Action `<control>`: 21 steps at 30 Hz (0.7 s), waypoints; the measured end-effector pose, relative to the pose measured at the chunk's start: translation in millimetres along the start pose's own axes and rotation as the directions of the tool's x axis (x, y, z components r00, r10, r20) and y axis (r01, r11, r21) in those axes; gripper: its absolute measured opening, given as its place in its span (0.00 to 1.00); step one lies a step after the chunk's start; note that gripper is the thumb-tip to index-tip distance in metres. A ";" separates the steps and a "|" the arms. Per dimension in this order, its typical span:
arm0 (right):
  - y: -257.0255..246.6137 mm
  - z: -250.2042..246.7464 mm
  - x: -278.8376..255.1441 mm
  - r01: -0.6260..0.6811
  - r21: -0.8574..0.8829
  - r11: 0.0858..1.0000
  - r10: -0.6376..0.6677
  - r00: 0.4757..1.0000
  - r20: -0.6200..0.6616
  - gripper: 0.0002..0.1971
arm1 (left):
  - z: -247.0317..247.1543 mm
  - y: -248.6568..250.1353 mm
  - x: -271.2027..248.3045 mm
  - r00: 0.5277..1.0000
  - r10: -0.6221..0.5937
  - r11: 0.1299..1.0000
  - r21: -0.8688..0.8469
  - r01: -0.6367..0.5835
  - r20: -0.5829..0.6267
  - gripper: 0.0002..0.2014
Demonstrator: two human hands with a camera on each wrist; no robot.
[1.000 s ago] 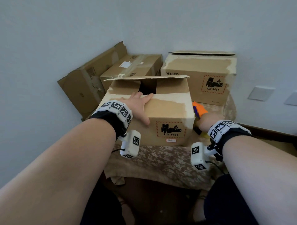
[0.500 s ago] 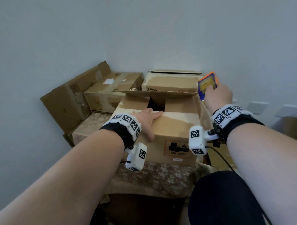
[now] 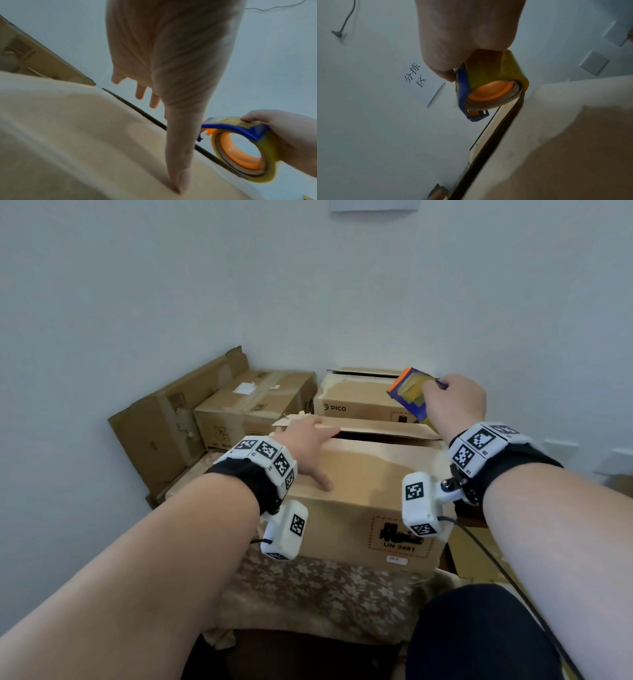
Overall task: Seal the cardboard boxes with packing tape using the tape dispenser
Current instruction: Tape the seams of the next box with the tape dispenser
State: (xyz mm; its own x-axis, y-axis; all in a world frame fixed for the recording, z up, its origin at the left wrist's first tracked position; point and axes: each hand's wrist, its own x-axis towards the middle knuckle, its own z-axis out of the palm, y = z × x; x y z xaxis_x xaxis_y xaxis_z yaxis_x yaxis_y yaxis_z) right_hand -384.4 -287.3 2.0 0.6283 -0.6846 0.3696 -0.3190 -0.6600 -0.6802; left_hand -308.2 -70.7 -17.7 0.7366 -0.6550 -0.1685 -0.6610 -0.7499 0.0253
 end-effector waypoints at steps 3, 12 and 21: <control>-3.7 -1.3 1.8 0.033 -0.016 0.999 -0.033 0.999 -0.017 0.16 | 1.4 -14.2 2.7 0.991 -0.134 0.991 0.016 0.133 0.013 0.54; -36.7 25.6 -0.5 -0.087 0.319 0.944 0.034 0.985 0.168 0.19 | 10.3 -25.4 14.6 0.960 -0.176 0.984 -0.001 0.181 0.218 0.33; -29.9 68.8 -6.6 -0.270 0.391 0.880 0.077 0.893 0.443 0.23 | 4.2 -34.7 13.3 0.967 -0.132 0.984 -0.092 0.155 0.218 0.26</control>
State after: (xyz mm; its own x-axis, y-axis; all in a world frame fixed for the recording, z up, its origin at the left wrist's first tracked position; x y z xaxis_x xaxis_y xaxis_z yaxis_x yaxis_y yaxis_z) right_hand -330.1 -241.8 -23.7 0.8507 -0.5256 -0.0027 -0.1730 -0.2753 -0.9457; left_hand -276.1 -53.0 -25.0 0.7685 -0.5142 -0.3808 -0.5230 -0.8477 0.0893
